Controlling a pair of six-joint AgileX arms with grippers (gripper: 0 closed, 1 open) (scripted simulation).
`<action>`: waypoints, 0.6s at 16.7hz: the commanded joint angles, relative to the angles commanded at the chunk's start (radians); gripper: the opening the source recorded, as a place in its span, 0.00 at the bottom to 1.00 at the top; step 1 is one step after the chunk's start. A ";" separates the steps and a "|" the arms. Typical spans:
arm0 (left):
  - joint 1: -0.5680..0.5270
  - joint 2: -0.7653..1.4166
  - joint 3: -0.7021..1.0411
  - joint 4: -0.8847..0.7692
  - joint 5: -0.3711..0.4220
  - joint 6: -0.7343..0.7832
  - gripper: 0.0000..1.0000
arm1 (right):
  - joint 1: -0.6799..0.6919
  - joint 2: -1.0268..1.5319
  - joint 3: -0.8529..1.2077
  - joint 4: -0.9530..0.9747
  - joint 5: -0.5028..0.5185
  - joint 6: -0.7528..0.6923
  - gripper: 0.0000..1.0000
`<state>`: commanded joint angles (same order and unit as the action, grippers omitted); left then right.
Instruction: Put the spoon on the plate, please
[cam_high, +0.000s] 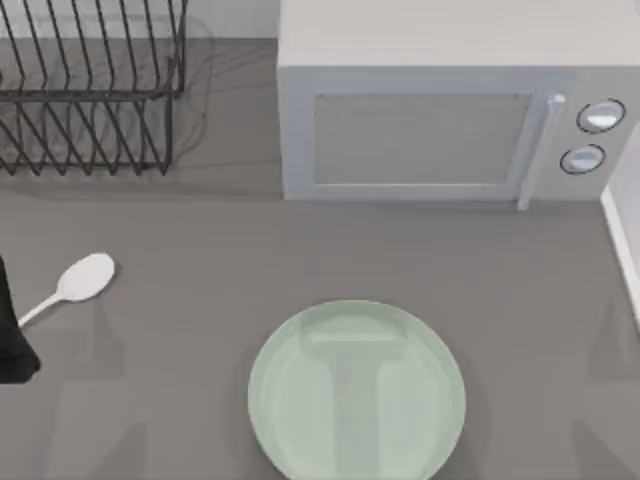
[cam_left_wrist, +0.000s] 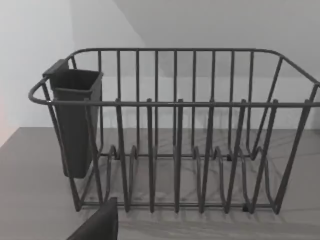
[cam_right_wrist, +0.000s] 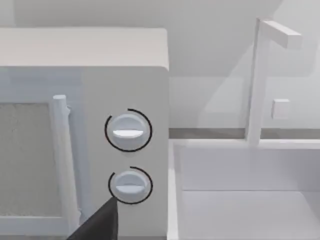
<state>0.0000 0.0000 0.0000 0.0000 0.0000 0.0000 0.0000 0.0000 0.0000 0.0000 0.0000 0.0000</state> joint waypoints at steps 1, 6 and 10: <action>0.000 0.000 0.000 0.000 0.000 0.000 1.00 | 0.000 0.000 0.000 0.000 0.000 0.000 1.00; 0.008 0.105 0.096 -0.079 -0.002 0.069 1.00 | 0.000 0.000 0.000 0.000 0.000 0.000 1.00; 0.022 0.380 0.301 -0.254 -0.002 0.219 1.00 | 0.000 0.000 0.000 0.000 0.000 0.000 1.00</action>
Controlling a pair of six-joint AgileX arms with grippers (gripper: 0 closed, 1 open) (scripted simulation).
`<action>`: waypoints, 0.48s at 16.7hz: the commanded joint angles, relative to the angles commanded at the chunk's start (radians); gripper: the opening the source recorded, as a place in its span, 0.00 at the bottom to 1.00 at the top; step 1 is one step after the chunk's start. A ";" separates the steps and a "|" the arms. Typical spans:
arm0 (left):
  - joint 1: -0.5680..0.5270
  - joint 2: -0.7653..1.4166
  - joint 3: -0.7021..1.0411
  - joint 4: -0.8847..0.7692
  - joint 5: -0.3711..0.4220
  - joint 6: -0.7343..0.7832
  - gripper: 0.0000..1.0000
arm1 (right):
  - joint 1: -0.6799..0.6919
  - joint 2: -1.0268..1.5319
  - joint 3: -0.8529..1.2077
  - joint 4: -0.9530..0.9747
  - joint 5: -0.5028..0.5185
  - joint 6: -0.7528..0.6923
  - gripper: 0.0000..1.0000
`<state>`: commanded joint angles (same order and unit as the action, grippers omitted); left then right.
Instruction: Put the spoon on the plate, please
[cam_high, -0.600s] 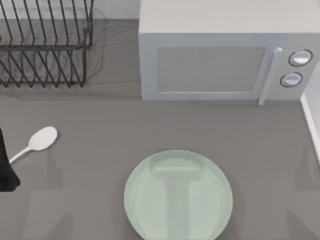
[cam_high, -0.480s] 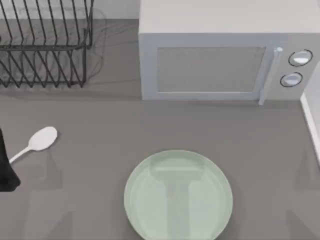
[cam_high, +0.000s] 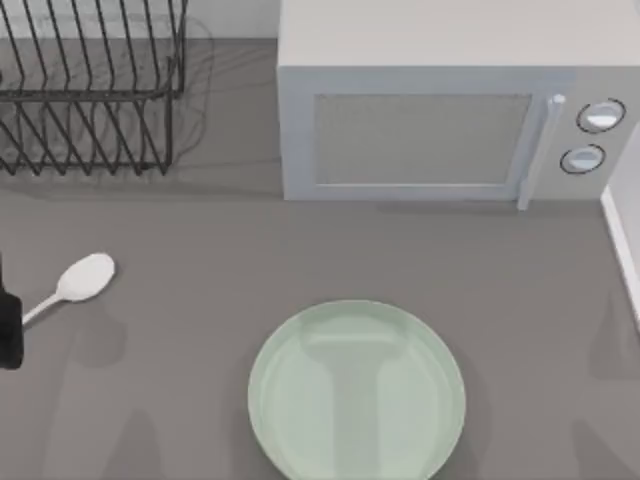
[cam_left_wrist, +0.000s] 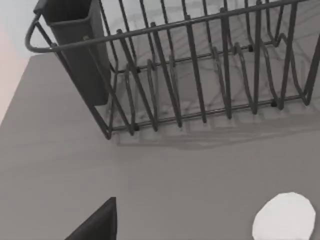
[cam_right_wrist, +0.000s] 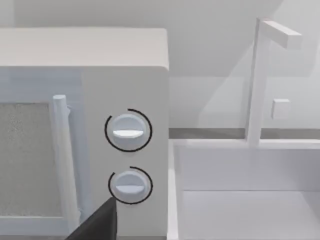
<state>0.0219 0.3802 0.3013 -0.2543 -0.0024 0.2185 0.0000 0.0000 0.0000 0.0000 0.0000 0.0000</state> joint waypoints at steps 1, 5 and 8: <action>0.004 0.093 0.061 -0.054 0.000 0.044 1.00 | 0.000 0.000 0.000 0.000 0.000 0.000 1.00; 0.022 0.510 0.313 -0.286 0.002 0.232 1.00 | 0.000 0.000 0.000 0.000 0.000 0.000 1.00; 0.036 0.791 0.497 -0.458 0.003 0.370 1.00 | 0.000 0.000 0.000 0.000 0.000 0.000 1.00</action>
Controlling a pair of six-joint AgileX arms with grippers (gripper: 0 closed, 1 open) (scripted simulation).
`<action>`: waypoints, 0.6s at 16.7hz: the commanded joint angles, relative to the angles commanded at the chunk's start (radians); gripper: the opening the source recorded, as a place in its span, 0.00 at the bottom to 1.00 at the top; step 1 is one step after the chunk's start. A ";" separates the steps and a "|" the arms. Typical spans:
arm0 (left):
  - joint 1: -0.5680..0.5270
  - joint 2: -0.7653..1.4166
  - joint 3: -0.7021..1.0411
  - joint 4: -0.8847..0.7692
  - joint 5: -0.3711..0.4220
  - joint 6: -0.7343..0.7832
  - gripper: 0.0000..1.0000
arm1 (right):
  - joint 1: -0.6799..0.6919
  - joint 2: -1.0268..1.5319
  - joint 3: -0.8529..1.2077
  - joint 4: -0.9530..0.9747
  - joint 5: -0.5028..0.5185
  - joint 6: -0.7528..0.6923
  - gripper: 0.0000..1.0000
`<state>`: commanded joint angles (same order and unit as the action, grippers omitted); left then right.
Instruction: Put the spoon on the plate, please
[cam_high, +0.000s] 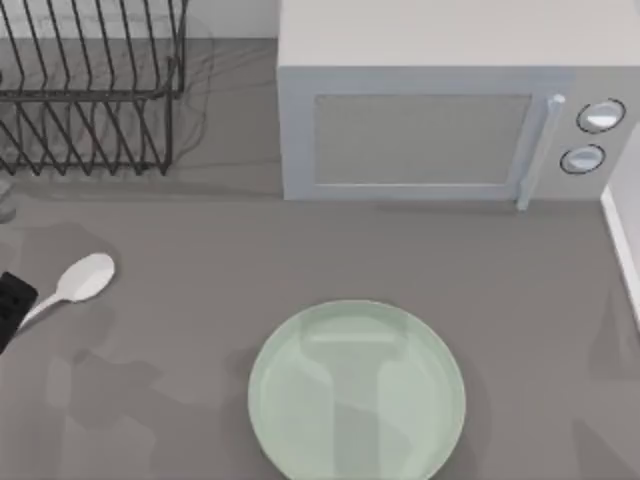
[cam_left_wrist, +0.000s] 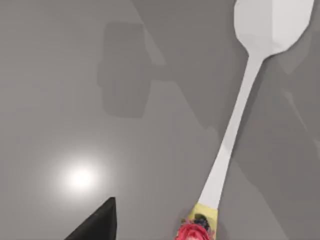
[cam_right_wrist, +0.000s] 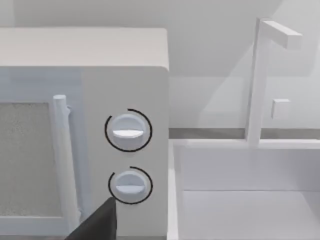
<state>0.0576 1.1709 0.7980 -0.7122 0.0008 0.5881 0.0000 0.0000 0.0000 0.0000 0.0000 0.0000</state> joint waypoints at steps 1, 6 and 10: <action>0.004 0.082 0.058 -0.052 0.000 0.043 1.00 | 0.000 0.000 0.000 0.000 0.000 0.000 1.00; 0.022 0.423 0.305 -0.257 -0.003 0.221 1.00 | 0.000 0.000 0.000 0.000 0.000 0.000 1.00; 0.030 0.554 0.411 -0.335 -0.006 0.293 1.00 | 0.000 0.000 0.000 0.000 0.000 0.000 1.00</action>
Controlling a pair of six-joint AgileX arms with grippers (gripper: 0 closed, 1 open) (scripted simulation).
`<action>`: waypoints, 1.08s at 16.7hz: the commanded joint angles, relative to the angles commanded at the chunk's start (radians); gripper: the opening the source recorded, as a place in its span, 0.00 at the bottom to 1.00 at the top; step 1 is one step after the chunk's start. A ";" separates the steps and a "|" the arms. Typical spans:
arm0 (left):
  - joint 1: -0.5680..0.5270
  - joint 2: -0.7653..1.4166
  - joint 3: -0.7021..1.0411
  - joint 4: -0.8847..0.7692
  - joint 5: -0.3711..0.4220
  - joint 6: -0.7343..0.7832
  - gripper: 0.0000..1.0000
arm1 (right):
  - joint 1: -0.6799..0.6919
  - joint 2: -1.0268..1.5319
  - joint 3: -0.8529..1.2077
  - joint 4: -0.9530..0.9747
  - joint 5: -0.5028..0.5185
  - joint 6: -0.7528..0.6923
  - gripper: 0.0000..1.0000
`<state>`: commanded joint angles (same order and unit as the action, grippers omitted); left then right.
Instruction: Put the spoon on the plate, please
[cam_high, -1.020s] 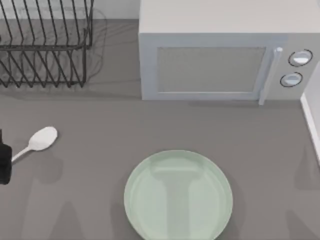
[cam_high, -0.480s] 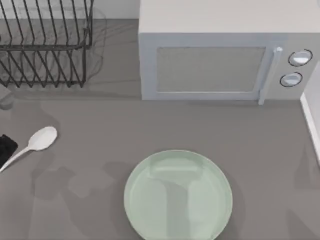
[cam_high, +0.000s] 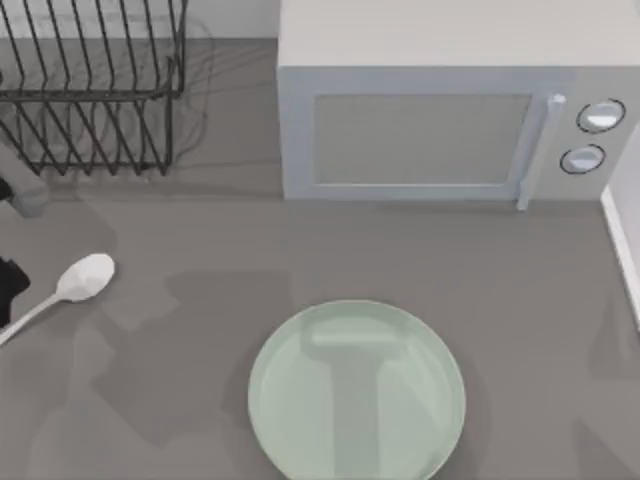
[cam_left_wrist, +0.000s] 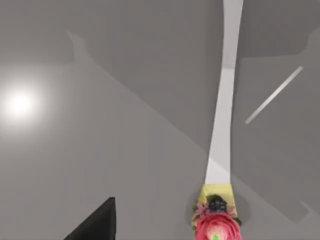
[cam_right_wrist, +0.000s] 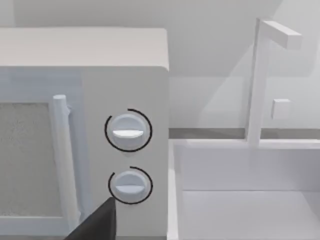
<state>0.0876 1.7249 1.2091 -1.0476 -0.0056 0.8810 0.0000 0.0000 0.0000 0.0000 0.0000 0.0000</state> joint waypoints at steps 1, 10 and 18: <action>0.001 0.010 0.008 -0.006 0.000 0.005 1.00 | 0.000 0.000 0.000 0.000 0.000 0.000 1.00; 0.000 0.060 -0.060 0.111 0.000 0.004 1.00 | 0.000 0.000 0.000 0.000 0.000 0.000 1.00; 0.005 0.188 -0.209 0.389 0.000 0.012 1.00 | 0.000 0.000 0.000 0.000 0.000 0.000 1.00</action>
<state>0.0927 1.9129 1.0002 -0.6584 -0.0052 0.8934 0.0000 0.0000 0.0000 0.0000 0.0000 0.0000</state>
